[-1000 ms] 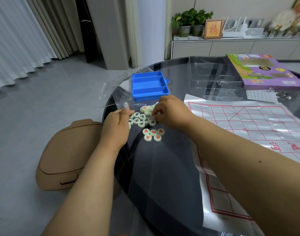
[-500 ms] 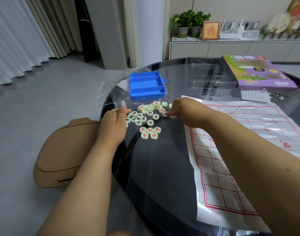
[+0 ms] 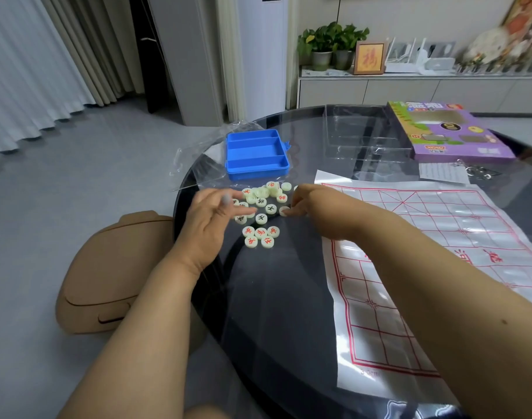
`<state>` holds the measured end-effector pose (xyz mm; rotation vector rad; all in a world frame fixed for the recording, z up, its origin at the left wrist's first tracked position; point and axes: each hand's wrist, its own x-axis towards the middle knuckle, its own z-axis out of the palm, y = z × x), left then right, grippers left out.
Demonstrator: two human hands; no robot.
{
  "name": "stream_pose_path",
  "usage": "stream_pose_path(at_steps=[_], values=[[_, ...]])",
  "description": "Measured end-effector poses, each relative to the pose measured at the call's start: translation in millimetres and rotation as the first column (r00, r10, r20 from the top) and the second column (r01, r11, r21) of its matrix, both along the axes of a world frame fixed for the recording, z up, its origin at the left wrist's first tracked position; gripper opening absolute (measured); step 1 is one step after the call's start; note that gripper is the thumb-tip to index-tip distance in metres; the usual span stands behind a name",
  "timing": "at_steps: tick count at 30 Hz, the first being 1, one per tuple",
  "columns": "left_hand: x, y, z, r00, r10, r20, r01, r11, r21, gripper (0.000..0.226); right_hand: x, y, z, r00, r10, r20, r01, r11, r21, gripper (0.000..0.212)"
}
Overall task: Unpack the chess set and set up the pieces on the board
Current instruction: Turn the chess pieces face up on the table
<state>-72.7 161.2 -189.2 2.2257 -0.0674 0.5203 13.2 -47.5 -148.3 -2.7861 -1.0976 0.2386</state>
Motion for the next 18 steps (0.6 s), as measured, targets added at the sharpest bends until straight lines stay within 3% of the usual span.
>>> stream_pose_path(at_steps=[3, 7, 9, 13, 18], values=[[-2.7, -3.6, 1.2, 0.995, -0.045, -0.085, 0.052, 0.996, 0.077, 0.094, -7.6, 0.0, 6.1, 1.000, 0.019, -0.002, -0.019, 0.999, -0.031, 0.035], [-6.0, -8.7, 3.4, 0.980, 0.052, -0.192, -0.014, 0.981, 0.192, 0.093, -14.6, 3.1, 10.1, 0.999, 0.022, -0.023, -0.024, 0.996, -0.083, 0.045], [-6.6, -11.3, 4.9, 0.967, 0.098, -0.234, -0.053, 0.980, 0.190, 0.094, -17.9, 3.4, 8.9, 0.996, 0.076, 0.039, -0.071, 0.990, -0.121, 0.053], [-6.1, -14.3, 5.0, 0.965, 0.127, -0.230, -0.081, 0.977, 0.198, 0.074, -21.2, 7.3, 8.7, 0.990, 0.135, 0.049, -0.131, 0.989, -0.066, 0.063], [2.7, -4.3, -5.4, 0.982, 0.108, -0.154, -0.075, 0.975, 0.209, 0.088, -0.4, 11.7, 15.6, 0.988, -0.108, 0.112, 0.100, 0.992, 0.078, 0.047]])
